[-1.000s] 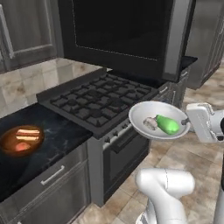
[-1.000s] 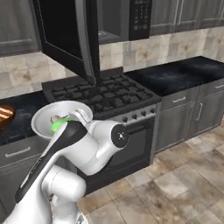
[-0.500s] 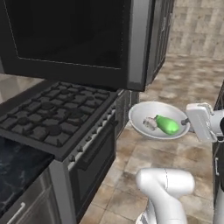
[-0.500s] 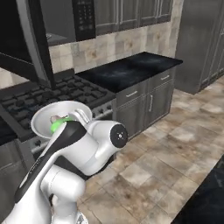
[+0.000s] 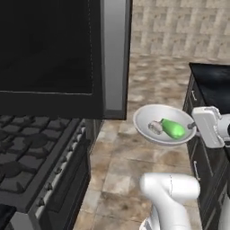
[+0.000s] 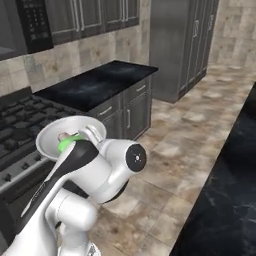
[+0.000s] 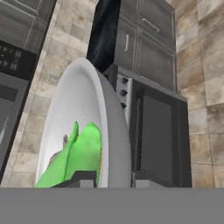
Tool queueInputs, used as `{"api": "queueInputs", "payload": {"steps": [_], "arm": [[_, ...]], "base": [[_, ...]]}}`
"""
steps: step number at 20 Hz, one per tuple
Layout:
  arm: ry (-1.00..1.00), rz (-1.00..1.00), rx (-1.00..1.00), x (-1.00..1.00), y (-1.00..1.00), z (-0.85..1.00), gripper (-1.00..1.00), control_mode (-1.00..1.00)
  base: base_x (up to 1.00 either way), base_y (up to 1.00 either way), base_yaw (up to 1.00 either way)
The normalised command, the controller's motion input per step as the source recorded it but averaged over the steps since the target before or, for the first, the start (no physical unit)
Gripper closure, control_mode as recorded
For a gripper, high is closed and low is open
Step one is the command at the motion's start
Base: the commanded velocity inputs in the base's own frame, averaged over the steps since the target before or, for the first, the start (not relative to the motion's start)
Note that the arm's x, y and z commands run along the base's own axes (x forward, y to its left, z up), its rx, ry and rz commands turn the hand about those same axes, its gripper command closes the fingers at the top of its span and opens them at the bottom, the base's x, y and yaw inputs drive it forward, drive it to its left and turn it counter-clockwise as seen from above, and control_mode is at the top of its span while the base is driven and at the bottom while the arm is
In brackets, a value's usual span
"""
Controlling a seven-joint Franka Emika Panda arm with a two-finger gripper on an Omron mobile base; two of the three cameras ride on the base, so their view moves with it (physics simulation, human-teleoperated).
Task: Place the bowl containing the garlic and corn in the microwave. Close the microwave door and press the start button to microwave the meal.
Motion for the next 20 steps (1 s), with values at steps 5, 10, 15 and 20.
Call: {"api": "queueInputs", "payload": {"steps": [5, 10, 15, 20], "arm": [[0.00, 0.00, 0.00, 0.00, 0.00, 0.00, 1.00, 1.00], [0.00, 0.00, 0.00, 0.00, 0.00, 0.00, 1.00, 1.00], [0.00, 0.00, 0.00, 0.00, 0.00, 0.00, 1.00, 1.00], [0.00, 0.00, 0.00, 0.00, 0.00, 0.00, 1.00, 1.00]], "base": [[1.00, 0.09, -0.01], [1.00, 0.19, 0.21], [0.73, -0.01, 0.79], [0.56, -0.01, 0.87]]}}
